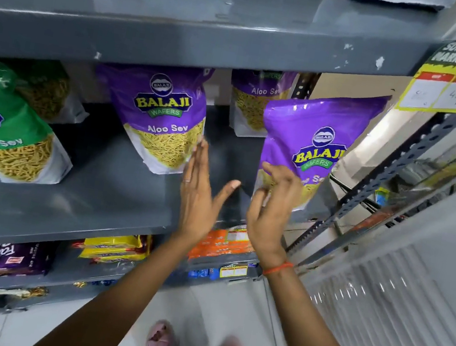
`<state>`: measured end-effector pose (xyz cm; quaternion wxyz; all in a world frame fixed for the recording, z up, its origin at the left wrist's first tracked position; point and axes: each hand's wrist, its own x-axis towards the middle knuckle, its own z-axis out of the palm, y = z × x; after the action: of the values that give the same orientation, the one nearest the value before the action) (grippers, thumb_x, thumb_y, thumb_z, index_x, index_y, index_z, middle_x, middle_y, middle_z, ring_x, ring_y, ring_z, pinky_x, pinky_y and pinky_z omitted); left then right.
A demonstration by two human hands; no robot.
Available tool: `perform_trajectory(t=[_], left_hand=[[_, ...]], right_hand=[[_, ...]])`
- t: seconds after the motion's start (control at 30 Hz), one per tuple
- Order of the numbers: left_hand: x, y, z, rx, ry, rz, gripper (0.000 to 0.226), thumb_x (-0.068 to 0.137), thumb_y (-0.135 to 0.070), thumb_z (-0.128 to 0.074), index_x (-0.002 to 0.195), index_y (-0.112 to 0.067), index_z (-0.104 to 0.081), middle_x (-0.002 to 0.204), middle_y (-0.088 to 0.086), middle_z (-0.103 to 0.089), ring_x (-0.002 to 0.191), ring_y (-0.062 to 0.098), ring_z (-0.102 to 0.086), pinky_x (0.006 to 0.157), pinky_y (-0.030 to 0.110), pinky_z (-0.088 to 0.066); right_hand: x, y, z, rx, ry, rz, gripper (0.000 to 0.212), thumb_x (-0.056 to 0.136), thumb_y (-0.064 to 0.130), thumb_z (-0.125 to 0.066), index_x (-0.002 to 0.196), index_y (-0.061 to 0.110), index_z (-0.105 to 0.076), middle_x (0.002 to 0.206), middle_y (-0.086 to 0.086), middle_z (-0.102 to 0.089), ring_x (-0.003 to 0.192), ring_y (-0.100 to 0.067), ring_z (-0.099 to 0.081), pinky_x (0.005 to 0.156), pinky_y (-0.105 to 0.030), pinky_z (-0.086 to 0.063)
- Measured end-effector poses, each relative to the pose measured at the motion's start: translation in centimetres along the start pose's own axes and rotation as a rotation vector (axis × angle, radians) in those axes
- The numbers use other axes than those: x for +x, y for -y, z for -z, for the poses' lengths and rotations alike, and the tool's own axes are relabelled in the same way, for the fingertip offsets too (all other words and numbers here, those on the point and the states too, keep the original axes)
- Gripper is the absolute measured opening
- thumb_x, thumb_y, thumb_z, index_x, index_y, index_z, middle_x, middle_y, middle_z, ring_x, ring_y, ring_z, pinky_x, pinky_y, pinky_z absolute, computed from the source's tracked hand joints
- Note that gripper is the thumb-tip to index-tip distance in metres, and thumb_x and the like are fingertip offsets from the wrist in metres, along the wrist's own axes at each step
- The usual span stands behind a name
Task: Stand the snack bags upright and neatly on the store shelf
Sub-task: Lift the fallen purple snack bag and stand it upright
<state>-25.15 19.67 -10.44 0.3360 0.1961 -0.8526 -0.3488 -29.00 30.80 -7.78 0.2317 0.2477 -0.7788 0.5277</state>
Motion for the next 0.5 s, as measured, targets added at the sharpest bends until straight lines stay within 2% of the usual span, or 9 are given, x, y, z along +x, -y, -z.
perform_trajectory(t=[0.07,0.17,0.23,0.3,0.33,0.37,0.4,0.43,0.5], left_hand=[[0.8,2.3,2.0,0.023,-0.075,0.049,0.094,0.078,-0.058,-0.05,0.144,-0.004,-0.008,0.155,0.016,-0.014,0.143,0.017,-0.008,0.118,0.03,-0.007],[2.3,6.6,4.7,-0.032,-0.125,0.251,0.11,0.068,-0.058,-0.061,0.143,-0.003,-0.002,0.156,0.016,-0.006,0.144,0.019,-0.004,0.119,0.037,-0.005],[3.6,9.1,6.3,-0.105,-0.074,0.357,0.114,0.066,-0.044,-0.073,0.143,0.001,-0.001,0.156,0.018,-0.006,0.145,0.026,-0.009,0.12,0.034,-0.012],[5.0,11.2,7.4,-0.204,0.074,0.457,0.107,0.063,-0.028,-0.081,0.142,-0.001,-0.014,0.15,0.015,-0.028,0.136,0.025,-0.032,0.11,0.016,-0.027],[5.6,12.1,7.8,-0.244,0.159,0.479,0.099,0.06,-0.03,-0.082,0.138,-0.005,-0.027,0.138,0.01,-0.044,0.124,0.022,-0.046,0.105,0.018,-0.038],[6.1,12.8,8.2,-0.268,0.22,0.497,0.089,0.055,-0.038,-0.081,0.129,-0.009,-0.039,0.125,0.007,-0.054,0.111,0.021,-0.054,0.102,0.031,-0.046],[6.4,13.6,8.4,-0.293,0.251,0.507,0.081,0.052,-0.043,-0.078,0.12,-0.012,-0.045,0.117,0.008,-0.06,0.104,0.023,-0.059,0.098,0.044,-0.049],[6.5,14.4,8.4,-0.334,0.261,0.515,0.077,0.051,-0.045,-0.077,0.115,-0.011,-0.049,0.115,0.012,-0.063,0.104,0.027,-0.062,0.096,0.052,-0.049],[6.2,14.6,8.7,-0.396,0.272,0.541,0.074,0.052,-0.041,-0.077,0.113,-0.009,-0.051,0.118,0.017,-0.064,0.108,0.031,-0.062,0.096,0.055,-0.048]], right_hand=[[0.0,1.3,-3.0,0.058,0.105,-0.007,0.041,0.078,0.002,-0.038,0.116,0.006,-0.051,0.111,-0.019,-0.052,0.109,-0.022,-0.044,0.098,-0.034,-0.038],[1.0,1.8,-8.3,0.087,0.277,-0.108,0.049,0.072,-0.003,-0.043,0.121,0.001,-0.047,0.122,-0.019,-0.052,0.116,-0.025,-0.045,0.104,-0.034,-0.035],[2.4,1.7,-11.7,0.095,0.358,-0.249,0.058,0.07,-0.008,-0.047,0.128,-0.005,-0.039,0.132,-0.025,-0.046,0.125,-0.034,-0.042,0.109,-0.033,-0.028],[3.9,1.3,-14.3,0.142,0.44,-0.423,0.061,0.076,-0.009,-0.051,0.134,-0.006,-0.031,0.14,-0.023,-0.041,0.131,-0.033,-0.039,0.112,-0.037,-0.027],[4.6,0.9,-15.0,0.163,0.498,-0.505,0.062,0.078,-0.006,-0.055,0.135,-0.003,-0.031,0.138,-0.018,-0.043,0.128,-0.027,-0.041,0.113,-0.036,-0.029],[5.1,0.4,-15.7,0.18,0.557,-0.557,0.062,0.077,-0.001,-0.06,0.134,0.002,-0.035,0.133,-0.014,-0.049,0.122,-0.022,-0.046,0.112,-0.036,-0.031],[5.3,-0.1,-16.1,0.185,0.601,-0.587,0.06,0.073,0.004,-0.063,0.129,0.006,-0.042,0.128,-0.013,-0.054,0.116,-0.023,-0.05,0.111,-0.043,-0.036],[5.3,-0.6,-16.3,0.191,0.627,-0.6,0.054,0.07,0.008,-0.065,0.121,0.008,-0.047,0.125,-0.015,-0.057,0.114,-0.027,-0.054,0.107,-0.051,-0.039],[4.8,-1.1,-15.8,0.198,0.644,-0.605,0.042,0.07,0.007,-0.064,0.11,0.011,-0.051,0.119,-0.018,-0.06,0.115,-0.034,-0.055,0.101,-0.057,-0.043]])
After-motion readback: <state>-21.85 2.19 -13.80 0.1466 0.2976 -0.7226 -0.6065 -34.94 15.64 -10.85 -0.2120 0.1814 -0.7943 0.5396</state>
